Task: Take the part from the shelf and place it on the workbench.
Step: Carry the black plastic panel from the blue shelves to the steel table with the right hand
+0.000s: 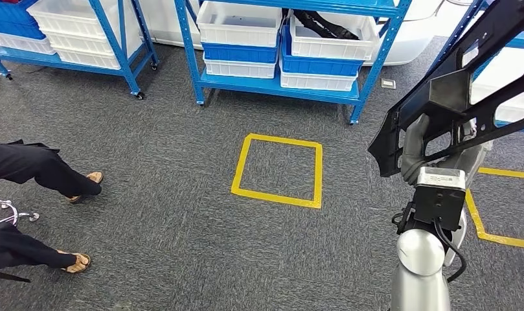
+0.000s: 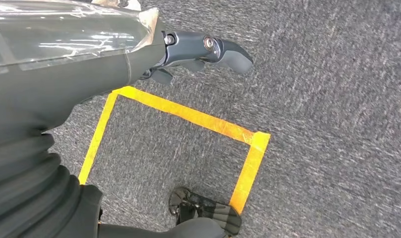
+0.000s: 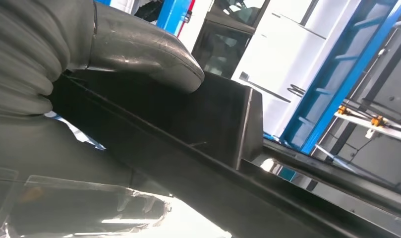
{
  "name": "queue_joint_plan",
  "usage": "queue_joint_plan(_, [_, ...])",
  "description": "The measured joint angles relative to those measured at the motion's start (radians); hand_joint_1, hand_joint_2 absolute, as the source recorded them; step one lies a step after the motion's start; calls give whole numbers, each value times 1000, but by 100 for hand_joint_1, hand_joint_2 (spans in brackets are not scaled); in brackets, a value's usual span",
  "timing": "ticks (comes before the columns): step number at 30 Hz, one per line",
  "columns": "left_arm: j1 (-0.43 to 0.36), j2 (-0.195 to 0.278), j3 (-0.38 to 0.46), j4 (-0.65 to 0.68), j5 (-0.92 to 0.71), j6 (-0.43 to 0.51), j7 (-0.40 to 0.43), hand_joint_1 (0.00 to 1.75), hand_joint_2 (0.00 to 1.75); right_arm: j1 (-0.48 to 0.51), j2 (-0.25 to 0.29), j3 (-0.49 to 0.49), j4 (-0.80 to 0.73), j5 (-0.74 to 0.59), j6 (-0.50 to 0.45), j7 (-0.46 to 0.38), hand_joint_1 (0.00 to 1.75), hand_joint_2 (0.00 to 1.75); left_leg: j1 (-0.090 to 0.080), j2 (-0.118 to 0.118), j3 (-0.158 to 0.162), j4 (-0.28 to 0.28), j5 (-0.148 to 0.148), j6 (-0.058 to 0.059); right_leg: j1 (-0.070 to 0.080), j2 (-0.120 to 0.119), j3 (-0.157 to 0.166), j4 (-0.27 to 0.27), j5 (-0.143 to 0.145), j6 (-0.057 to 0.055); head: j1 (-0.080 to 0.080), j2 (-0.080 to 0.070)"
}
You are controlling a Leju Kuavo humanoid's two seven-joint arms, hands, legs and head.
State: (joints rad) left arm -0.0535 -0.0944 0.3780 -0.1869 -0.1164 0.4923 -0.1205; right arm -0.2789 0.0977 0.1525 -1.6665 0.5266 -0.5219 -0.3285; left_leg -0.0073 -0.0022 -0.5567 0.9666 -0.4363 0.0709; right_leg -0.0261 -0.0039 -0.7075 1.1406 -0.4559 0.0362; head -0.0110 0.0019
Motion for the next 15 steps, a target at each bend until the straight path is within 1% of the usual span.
queue_joint_plan(1, [0, 0, 0, 0, 1, 0, -1, 0, 175, 0, 0, 0, 2, 1, 0, 1, 175, 175, 0, -3, -6, 0, 4, 0, 0, 0, -25, 75, -36, -2, 1, 0])
queue_joint_plan(2, [1, -1, 0, 0, 3, 0, -1, 0, 175, 0, 0, 0, 5, 2, 1, 1, 175, 175, 0, -8, -12, 1, 8, -2, 0, 0, -37, 126, -60, -1, 1, 0])
queue_joint_plan(3, [1, -2, 0, 0, 4, 1, -1, 0, 175, 0, 0, 0, 8, 3, 1, 1, 175, 175, 0, -13, -17, 2, 12, -5, 0, 0, -28, 135, -68, 3, 1, 0])
queue_joint_plan(4, [1, -3, 0, 0, 6, 2, -2, 0, 175, 0, 0, 0, 11, 4, 1, 2, 175, 175, 0, -19, -21, 3, 15, -9, -1, 1, 5, 100, -62, 9, 1, 0])
queue_joint_plan(5, [1, -4, 0, 0, 7, 2, -2, 0, 175, -1, -1, 0, 13, 4, 1, 2, 175, 175, 1, -26, -25, 4, 18, -12, -2, 6, 57, 27, -47, 14, 1, 0])
queue_joint_plan(6, [1, -5, 0, 0, 7, 3, -2, 0, 175, -2, -1, 0, 14, 5, 2, 2, 175, 175, 1, -33, -28, 7, 20, -17, -2, 15, 108, -50, -36, 15, 1, 0])
queue_joint_plan(7, [1, -5, 0, 0, 8, 3, -4, 0, 175, -4, 0, 0, 14, 6, 2, 2, 175, 175, 0, -39, -31, 10, 21, -23, -1, 23, 147, -112, -26, 13, 0, 0])
queue_joint_plan(8, [1, -6, 0, 0, 8, 3, -5, 0, 175, -7, 0, 0, 15, 7, 2, 2, 175, 175, 0, -43, -35, 12, 23, -29, 0, 28, 170, -149, -22, 7, 0, 0])
queue_joint_plan(9, [1, -6, 0, 0, 8, 3, -6, 0, 175, -8, 0, 0, 15, 8, 2, 3, 175, 175, 1, -47, -38, 12, 25, -36, 4, 28, 173, -157, -23, -1, -1, 0])
queue_joint_plan(10, [2, -6, 0, 0, 8, 3, -7, 0, 175, -8, 0, 0, 16, 8, 2, 5, 175, 175, 3, -51, -41, 12, 29, -44, 8, 24, 173, -158, -18, -9, -1, 0])
queue_joint_plan(11, [3, -5, 1, 0, 8, 3, -8, 0, 175, -9, 0, 0, 16, 9, 2, 6, 175, 175, 6, -53, -44, 12, 31, -51, 6, 18, 172, -160, -13, -17, -2, 0])
queue_joint_plan(12, [4, -5, 1, 0, 8, 3, -8, 0, 175, -9, 1, 0, 17, 10, 2, 8, 175, 175, 8, -50, -49, 21, 24, -57, 5, 13, 171, -163, -8, -25, -3, 0])
queue_joint_plan(13, [4, -5, 2, 0, 8, 3, -9, 0, 175, -9, 2, 0, 17, 11, 2, 9, 175, 175, 10, -42, -61, 47, 5, -64, 2, 6, 170, -166, -3, -31, -5, 0])
queue_joint_plan(14, [4, -5, 2, 0, 8, 3, -9, 0, 175, -9, 3, 0, 17, 12, 2, 10, 175, 175, 12, -31, -81, 94, -28, -69, 0, -1, 168, -168, 1, -37, -8, 0])
queue_joint_plan(15, [4, -6, 3, 0, 8, 3, -10, 0, 175, -8, 4, -1, 17, 12, 2, 11, 175, 175, 14, -19, -110, 162, -69, -75, 2, -8, 164, -167, 3, -41, -11, 0])
